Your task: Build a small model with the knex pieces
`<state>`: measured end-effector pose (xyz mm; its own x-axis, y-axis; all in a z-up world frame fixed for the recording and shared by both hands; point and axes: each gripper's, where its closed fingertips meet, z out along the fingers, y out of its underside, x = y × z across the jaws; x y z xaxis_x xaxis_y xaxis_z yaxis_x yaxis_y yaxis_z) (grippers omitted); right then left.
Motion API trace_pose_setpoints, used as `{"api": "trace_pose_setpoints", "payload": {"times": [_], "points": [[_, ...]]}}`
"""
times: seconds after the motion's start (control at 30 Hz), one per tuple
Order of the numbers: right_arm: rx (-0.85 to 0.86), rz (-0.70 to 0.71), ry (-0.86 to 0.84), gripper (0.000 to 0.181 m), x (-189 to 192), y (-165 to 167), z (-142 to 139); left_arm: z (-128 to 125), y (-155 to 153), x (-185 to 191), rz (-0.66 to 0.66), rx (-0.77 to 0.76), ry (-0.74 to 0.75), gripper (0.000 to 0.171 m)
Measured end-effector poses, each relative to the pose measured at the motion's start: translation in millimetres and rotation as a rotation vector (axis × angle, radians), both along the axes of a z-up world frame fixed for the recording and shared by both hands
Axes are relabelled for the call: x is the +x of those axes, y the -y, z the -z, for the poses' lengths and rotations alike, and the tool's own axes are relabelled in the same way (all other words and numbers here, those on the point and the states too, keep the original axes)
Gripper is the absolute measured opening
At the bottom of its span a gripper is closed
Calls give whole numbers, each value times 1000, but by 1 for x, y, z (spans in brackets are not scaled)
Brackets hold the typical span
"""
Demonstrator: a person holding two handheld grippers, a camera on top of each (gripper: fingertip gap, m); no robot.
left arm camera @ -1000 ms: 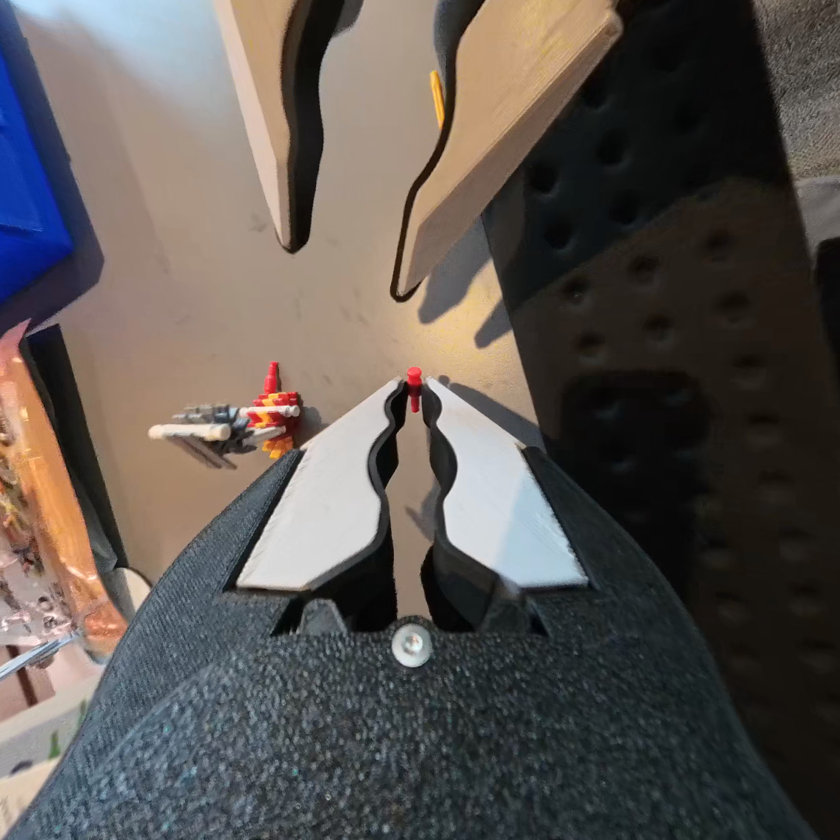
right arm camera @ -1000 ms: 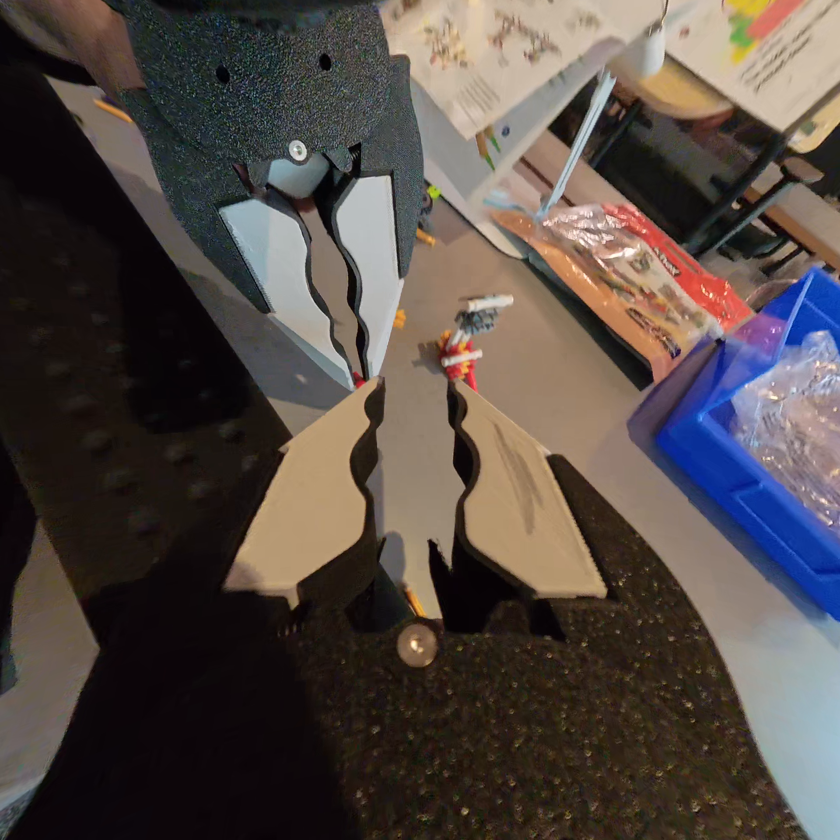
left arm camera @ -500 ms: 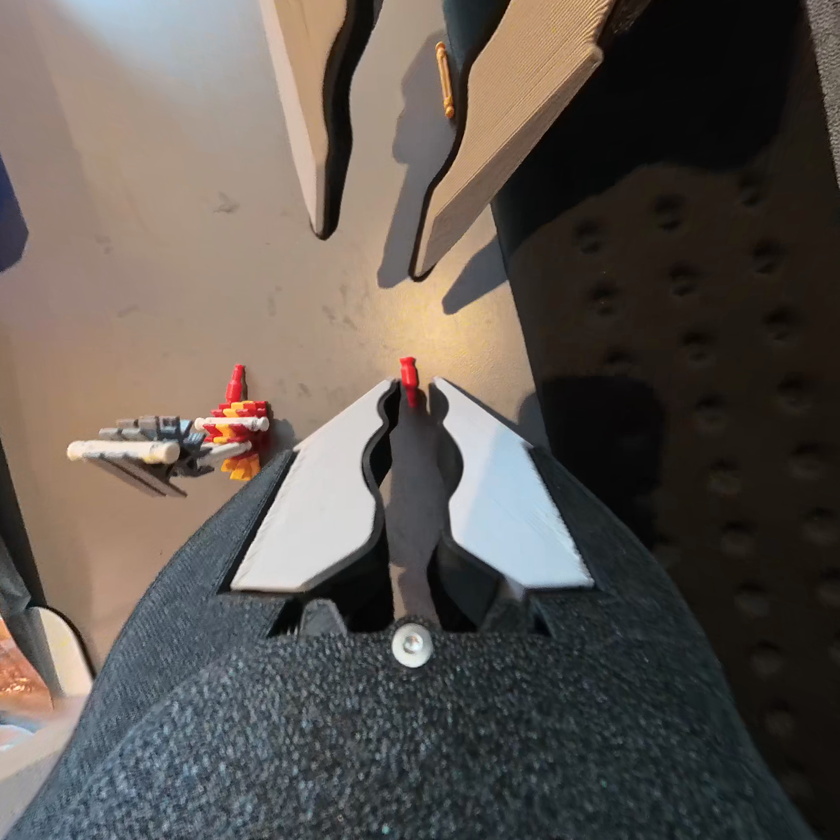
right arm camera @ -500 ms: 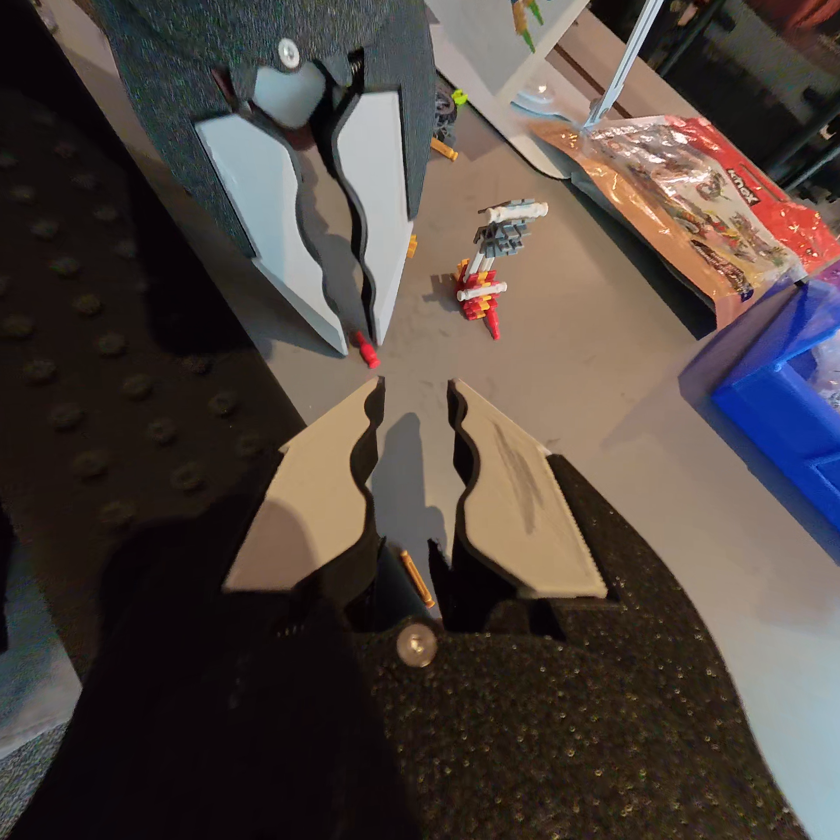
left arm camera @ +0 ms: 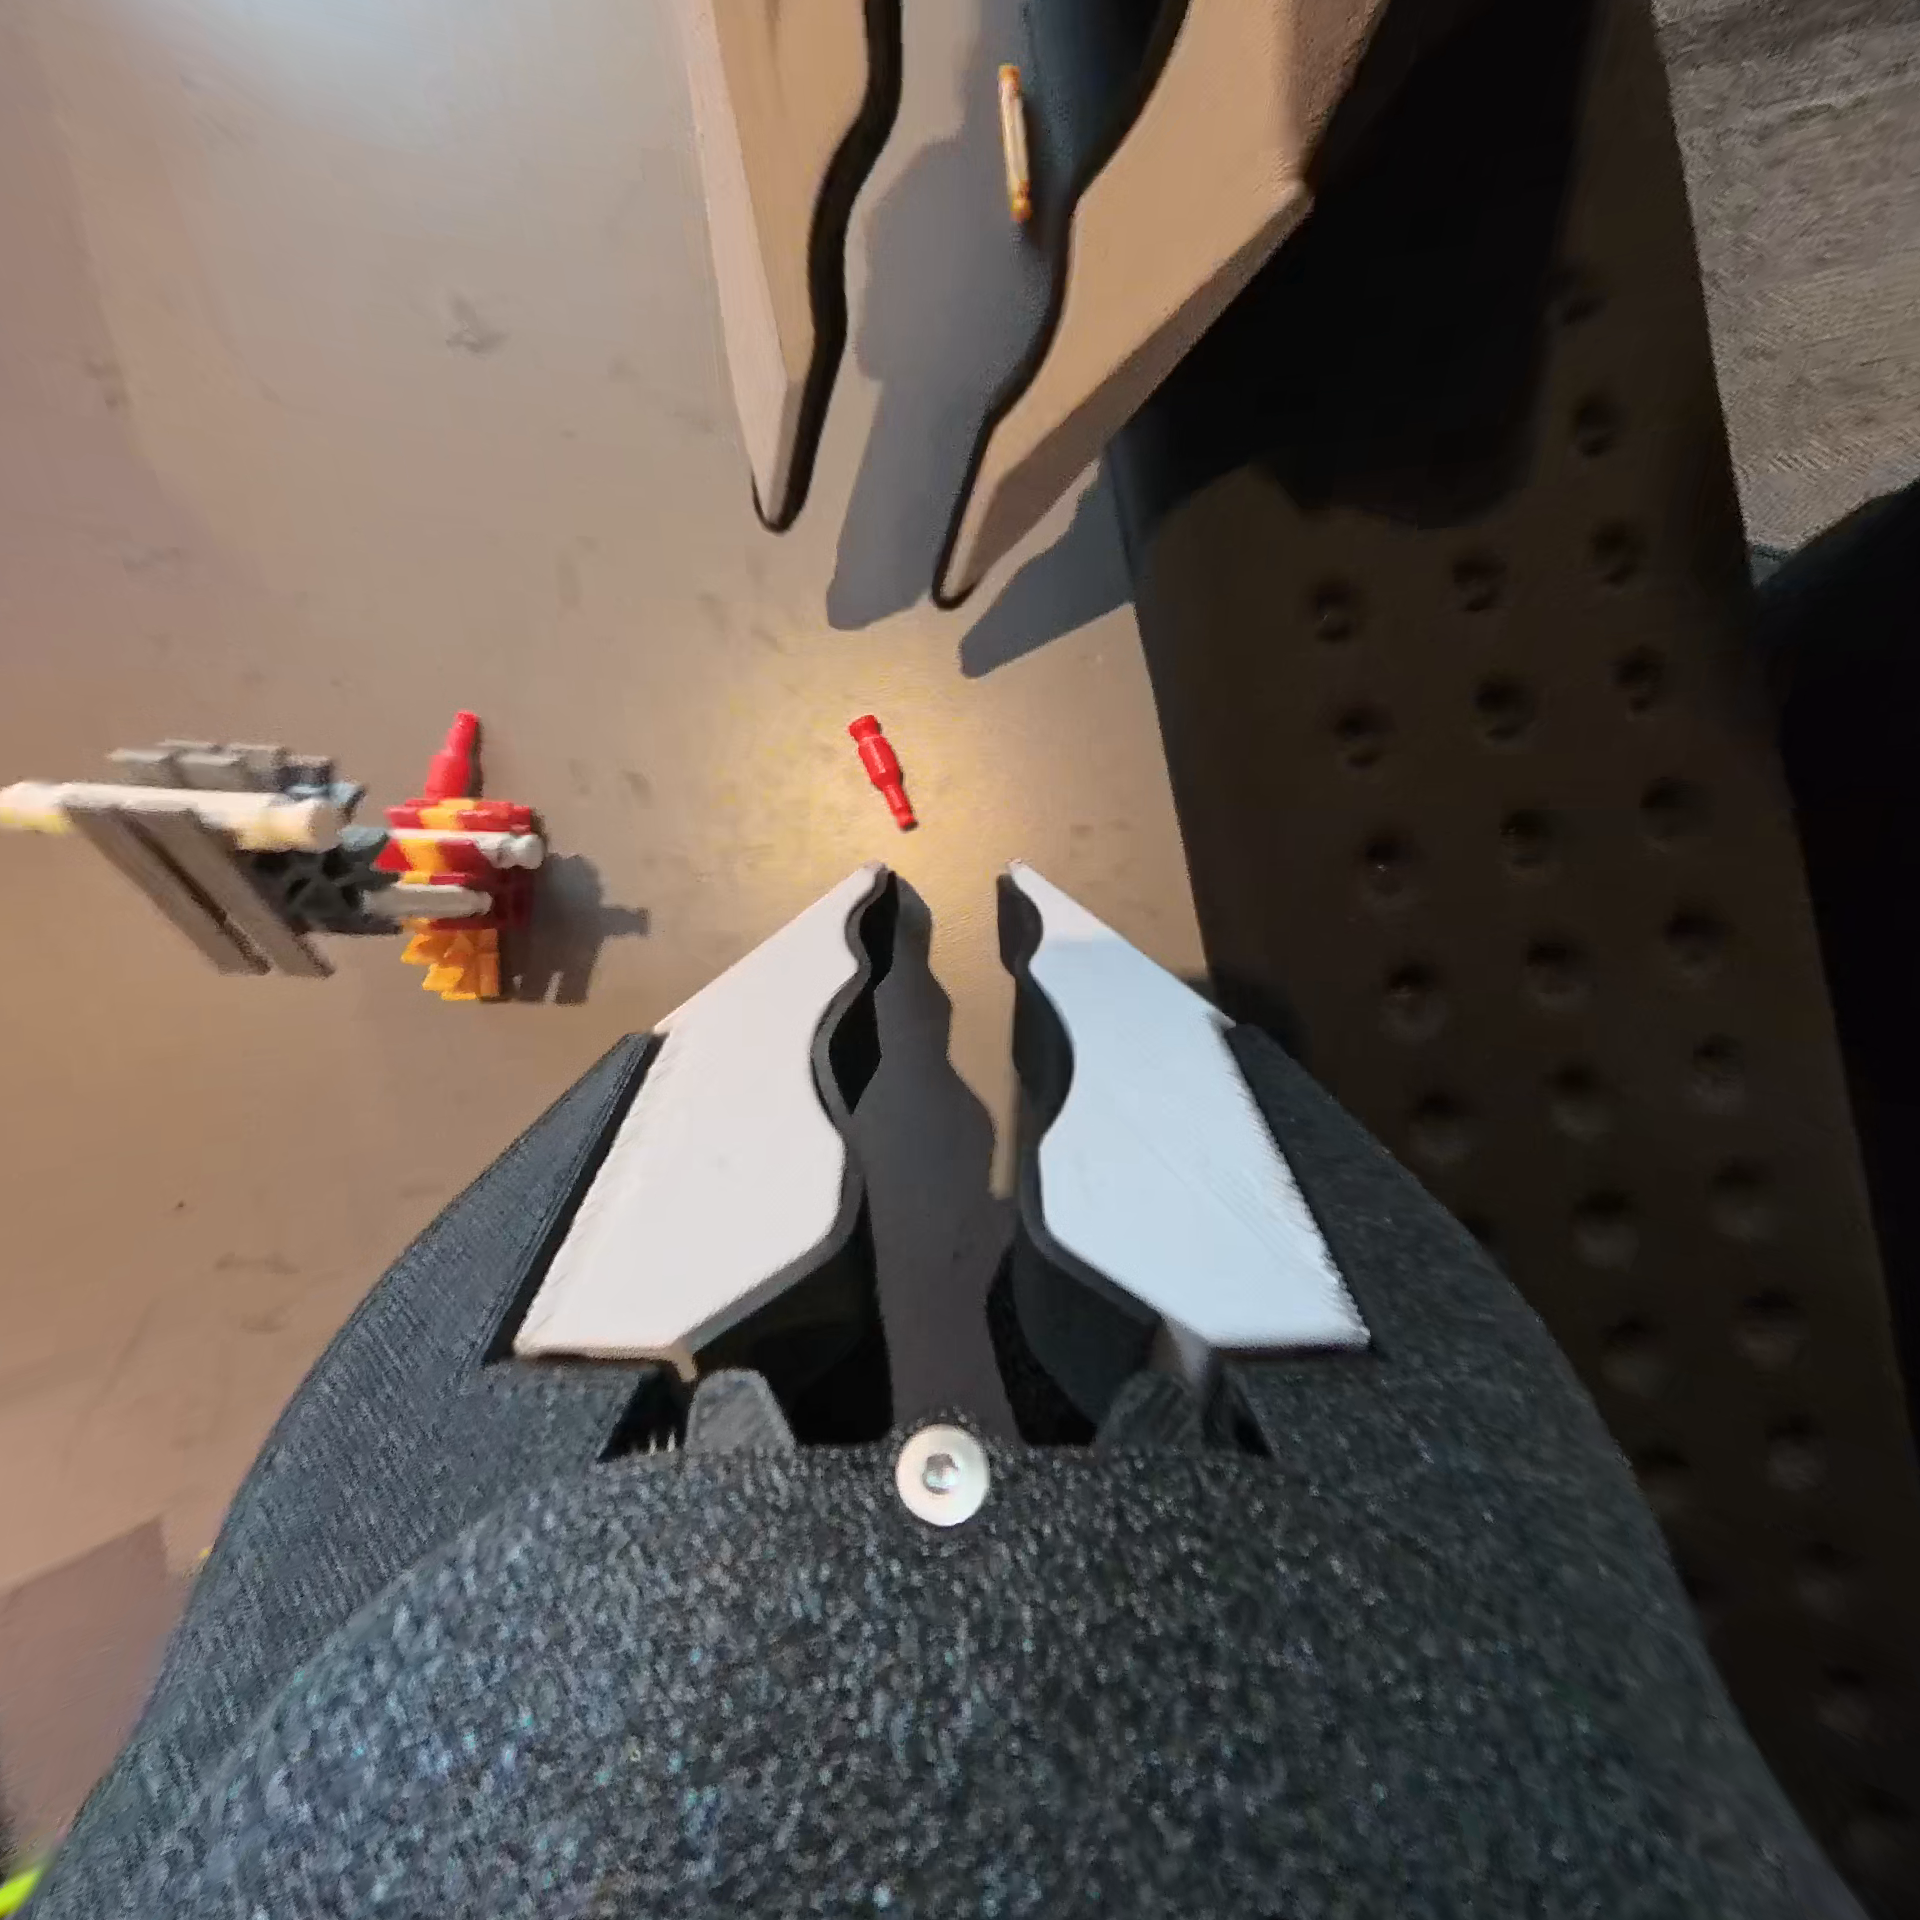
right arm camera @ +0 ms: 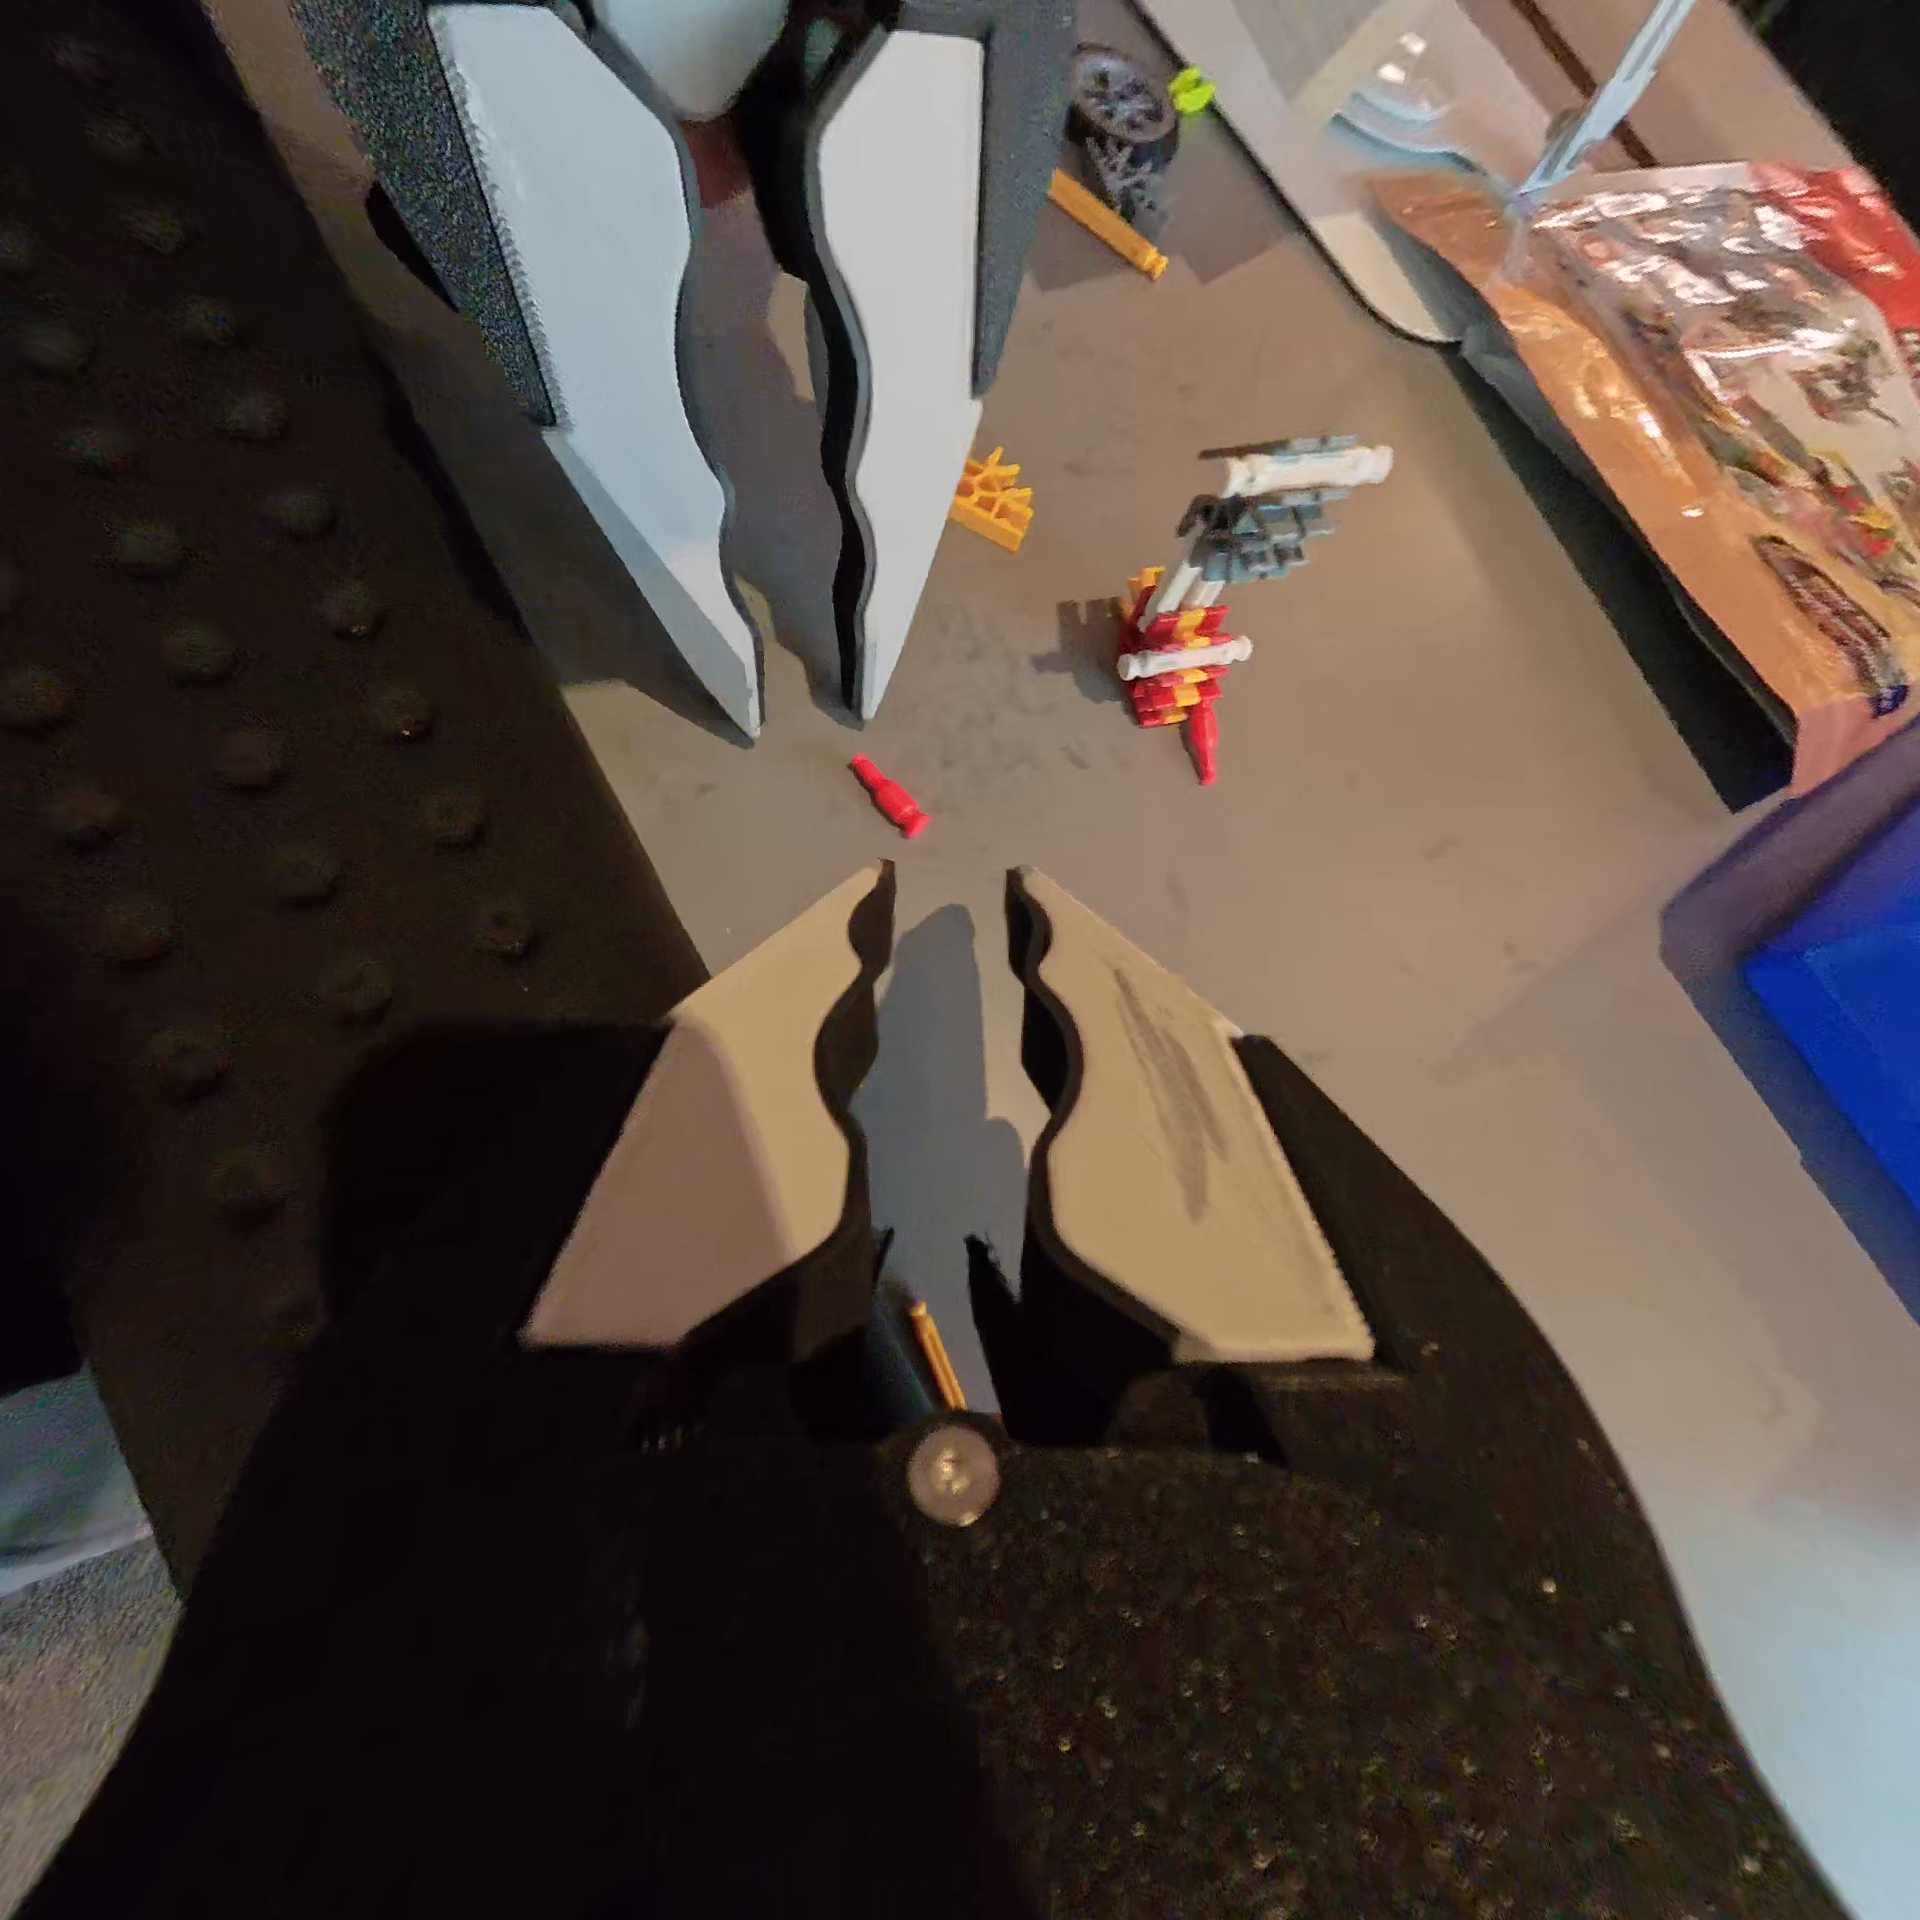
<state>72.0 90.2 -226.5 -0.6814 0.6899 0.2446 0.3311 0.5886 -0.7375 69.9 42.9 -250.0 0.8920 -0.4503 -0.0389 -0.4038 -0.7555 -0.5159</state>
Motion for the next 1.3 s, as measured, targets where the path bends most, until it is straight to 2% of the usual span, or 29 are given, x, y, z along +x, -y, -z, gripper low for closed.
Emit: {"api": "trace_pose_setpoints", "payload": {"times": [0.27,0.57,0.63,0.7,0.83,0.93,1.07,1.2,1.3], "points": [[54,-114,156,0,4,14,20,1,-7,6,-9,4,44,17],[57,-144,216,0,-5,20,25,0,-12,14,-12,25,107,20],[54,-123,214,0,-9,19,25,-1,-14,21,-2,29,147,26],[66,-106,203,4,-10,15,25,0,-16,21,6,43,127,25],[44,-91,198,10,-8,13,21,-9,-13,24,10,75,193,28],[38,-93,204,17,-5,16,20,-12,-4,14,-4,63,180,28],[72,-69,211,18,-9,20,23,-17,6,-8,-46,63,120,28],[111,-80,182,1,-11,26,25,-30,7,-40,-133,106,88,29],[118,-76,160,0,-14,24,25,-36,2,-59,-182,137,70,35]]}}
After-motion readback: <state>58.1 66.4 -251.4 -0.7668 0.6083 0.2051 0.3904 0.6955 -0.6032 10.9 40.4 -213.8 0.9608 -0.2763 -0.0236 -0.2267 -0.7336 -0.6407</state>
